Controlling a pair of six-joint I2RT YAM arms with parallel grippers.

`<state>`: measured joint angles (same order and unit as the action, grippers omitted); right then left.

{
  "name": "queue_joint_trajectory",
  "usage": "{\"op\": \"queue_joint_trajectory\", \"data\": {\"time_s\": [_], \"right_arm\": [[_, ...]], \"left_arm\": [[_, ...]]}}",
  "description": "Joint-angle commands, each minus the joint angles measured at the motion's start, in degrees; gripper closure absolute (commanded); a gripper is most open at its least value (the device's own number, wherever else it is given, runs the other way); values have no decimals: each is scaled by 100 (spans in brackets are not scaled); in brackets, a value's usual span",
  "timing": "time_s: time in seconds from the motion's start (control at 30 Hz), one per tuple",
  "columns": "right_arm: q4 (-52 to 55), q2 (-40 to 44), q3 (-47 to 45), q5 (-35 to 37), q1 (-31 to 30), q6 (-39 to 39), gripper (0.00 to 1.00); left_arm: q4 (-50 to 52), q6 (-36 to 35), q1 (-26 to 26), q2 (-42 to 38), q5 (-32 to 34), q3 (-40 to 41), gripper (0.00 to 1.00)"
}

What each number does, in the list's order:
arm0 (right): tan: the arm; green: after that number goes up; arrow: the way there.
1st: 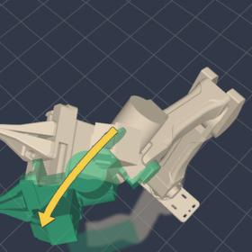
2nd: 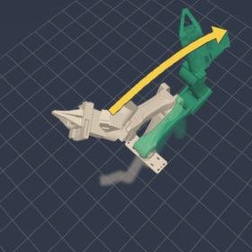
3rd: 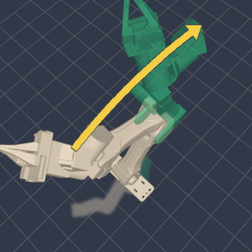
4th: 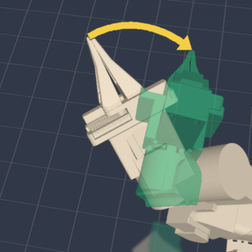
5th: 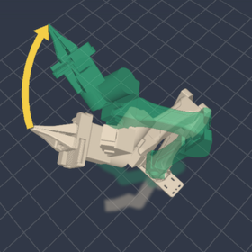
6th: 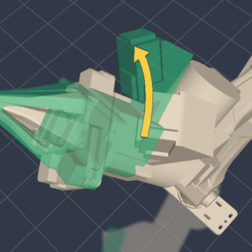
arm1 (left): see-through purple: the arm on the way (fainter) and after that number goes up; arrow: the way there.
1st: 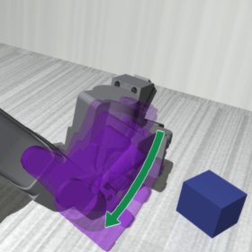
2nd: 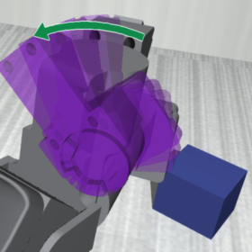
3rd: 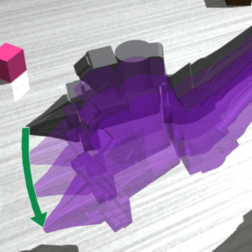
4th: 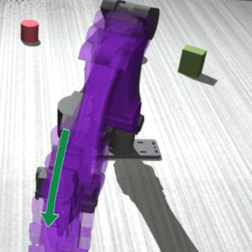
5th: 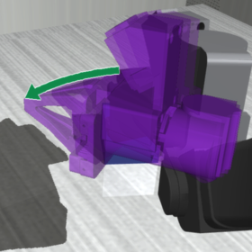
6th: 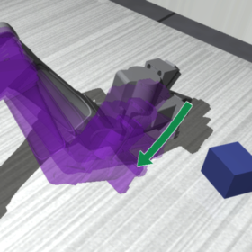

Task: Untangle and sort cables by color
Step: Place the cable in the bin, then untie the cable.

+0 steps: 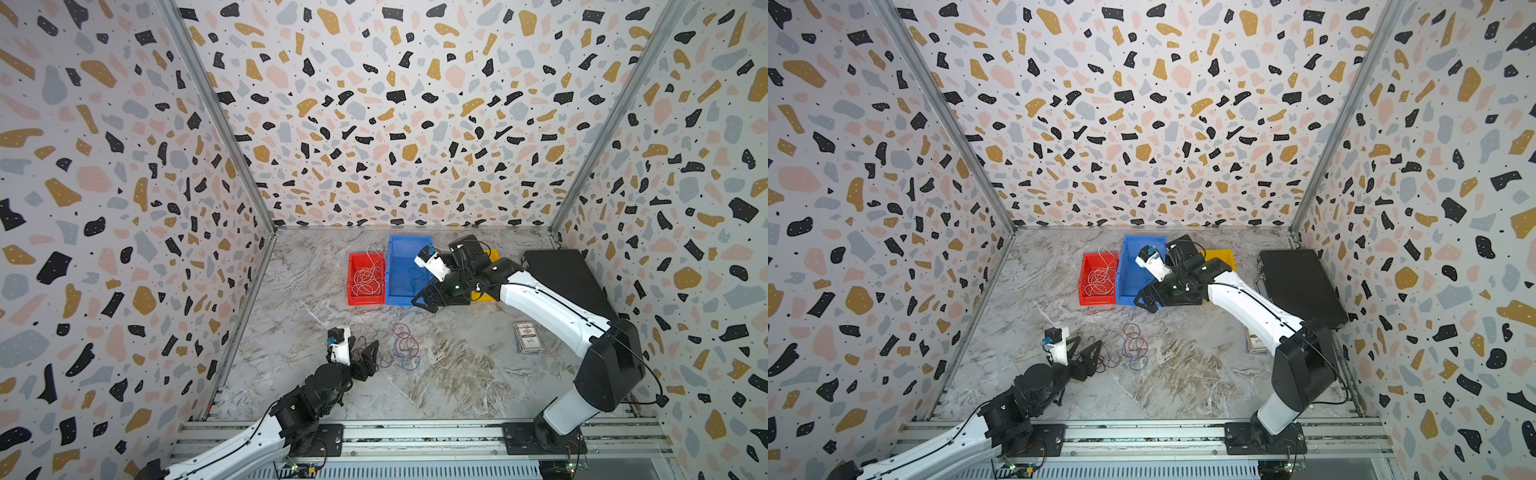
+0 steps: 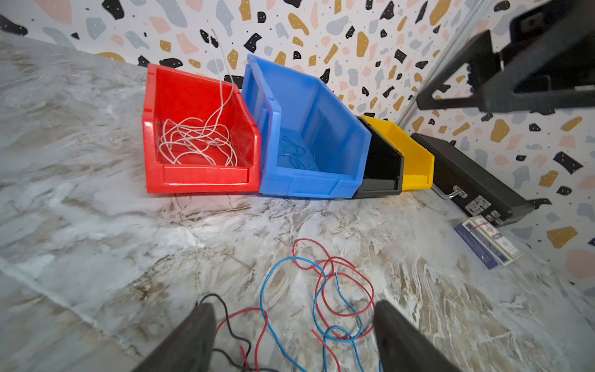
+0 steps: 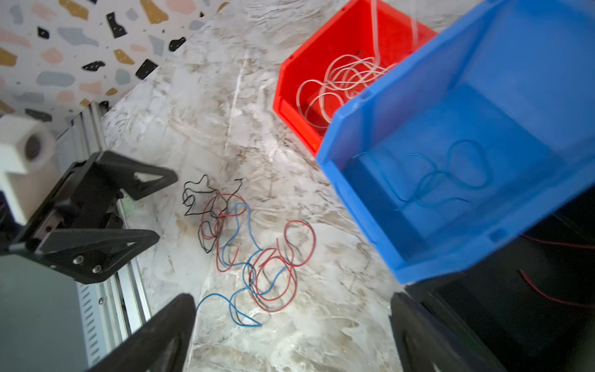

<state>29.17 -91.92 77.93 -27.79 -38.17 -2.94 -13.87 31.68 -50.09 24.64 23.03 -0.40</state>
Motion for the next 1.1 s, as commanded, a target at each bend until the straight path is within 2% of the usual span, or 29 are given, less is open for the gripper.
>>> {"op": "queue_joint_trajectory", "data": {"time_s": [0.0, 0.1, 0.2, 0.27, 0.43, 0.6, 0.83, 0.93, 1.0, 1.07], "right_arm": [[-616, 95, -546, 67, -527, -185, 7], [-1311, 110, -1096, 302, -778, -232, 10], [-1400, -98, -1018, 287, -853, -199, 18], [-1527, -183, -1016, 337, -917, -180, 21], [-1517, -698, -779, 359, -1092, -206, 27], [-1472, -1224, -387, 377, -1239, -233, 30], [-1129, -1646, -45, 448, -1363, -348, 36], [-1032, -1777, 45, 446, -1368, -358, 44], [-965, -1877, 128, 443, -1368, -348, 55], [-878, -1951, 203, 413, -1373, -335, 60]], "left_arm": [[39, 368, 20, -160, 423, 78, 1], [378, 810, 34, -398, 1160, 50, 0], [427, 764, 63, -531, 1795, 8, 0], [268, 666, 187, -490, 1947, -4, 0], [-214, 530, 836, -307, 930, -34, 5], [-424, 653, 1087, -190, 350, -30, 6], [-118, 649, 1120, -589, 247, 27, 6], [40, 659, 1139, -776, 246, 51, 6], [102, 664, 1159, -842, 238, 59, 6], [154, 664, 1163, -873, 237, 67, 5]]}}
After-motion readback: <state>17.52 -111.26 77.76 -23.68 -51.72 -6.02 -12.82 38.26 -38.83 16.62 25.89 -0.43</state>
